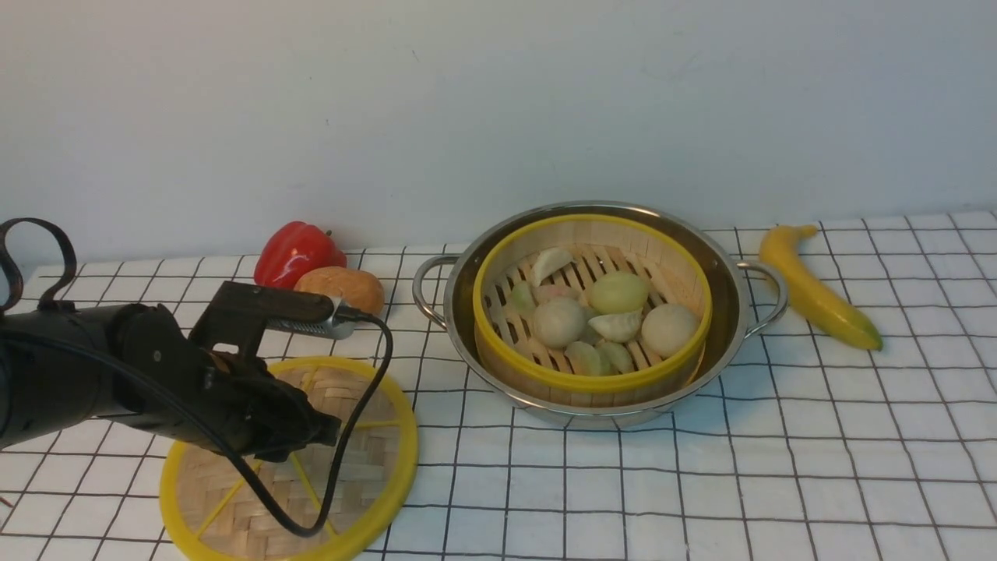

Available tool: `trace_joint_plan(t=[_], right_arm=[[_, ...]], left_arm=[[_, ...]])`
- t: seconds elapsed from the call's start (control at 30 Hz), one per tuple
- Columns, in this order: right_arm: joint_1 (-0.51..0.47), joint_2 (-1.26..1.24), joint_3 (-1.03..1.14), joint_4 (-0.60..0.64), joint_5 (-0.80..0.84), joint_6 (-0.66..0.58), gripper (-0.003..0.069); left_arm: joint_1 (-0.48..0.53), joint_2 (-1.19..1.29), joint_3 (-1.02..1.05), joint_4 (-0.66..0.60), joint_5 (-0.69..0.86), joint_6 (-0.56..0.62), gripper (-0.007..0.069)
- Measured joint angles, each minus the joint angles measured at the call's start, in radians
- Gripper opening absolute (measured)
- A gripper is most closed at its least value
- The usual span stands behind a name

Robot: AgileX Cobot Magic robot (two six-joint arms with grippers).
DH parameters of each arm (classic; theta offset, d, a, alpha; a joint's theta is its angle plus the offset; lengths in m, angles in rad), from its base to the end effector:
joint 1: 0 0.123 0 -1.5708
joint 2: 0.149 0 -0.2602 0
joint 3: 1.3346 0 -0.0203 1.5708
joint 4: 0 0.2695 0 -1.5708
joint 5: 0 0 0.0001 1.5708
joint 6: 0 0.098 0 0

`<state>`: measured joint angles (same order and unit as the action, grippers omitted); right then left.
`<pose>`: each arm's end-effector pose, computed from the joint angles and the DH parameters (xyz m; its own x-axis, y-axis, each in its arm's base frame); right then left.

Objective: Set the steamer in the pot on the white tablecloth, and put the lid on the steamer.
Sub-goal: 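Grasp the bamboo steamer lid lying on the table by its centre knob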

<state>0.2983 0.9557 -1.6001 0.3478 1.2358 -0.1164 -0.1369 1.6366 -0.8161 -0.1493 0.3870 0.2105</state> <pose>0.1361 0.0749 0.5073 -0.4465 -0.1351 -0.8845 -0.5495 0.8216 0.1519 0.3085 -0.0481 0.1240 -0.8762 0.1933 -0.4414 0.2244 0.9743 -0.0187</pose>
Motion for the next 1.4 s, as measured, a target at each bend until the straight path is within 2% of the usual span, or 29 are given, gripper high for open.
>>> trace_joint_plan(t=[1.23,1.4], right_arm=[[0.000,0.000,0.001,0.002,0.000,0.000,0.0041],[0.000,0.000,0.001,0.002,0.000,0.000,0.0047]], left_arm=[[0.000,0.030,-0.002,0.056,-0.052,-0.008,0.0242],[0.000,0.030,-0.002,0.063,-0.052,-0.008,0.0211]])
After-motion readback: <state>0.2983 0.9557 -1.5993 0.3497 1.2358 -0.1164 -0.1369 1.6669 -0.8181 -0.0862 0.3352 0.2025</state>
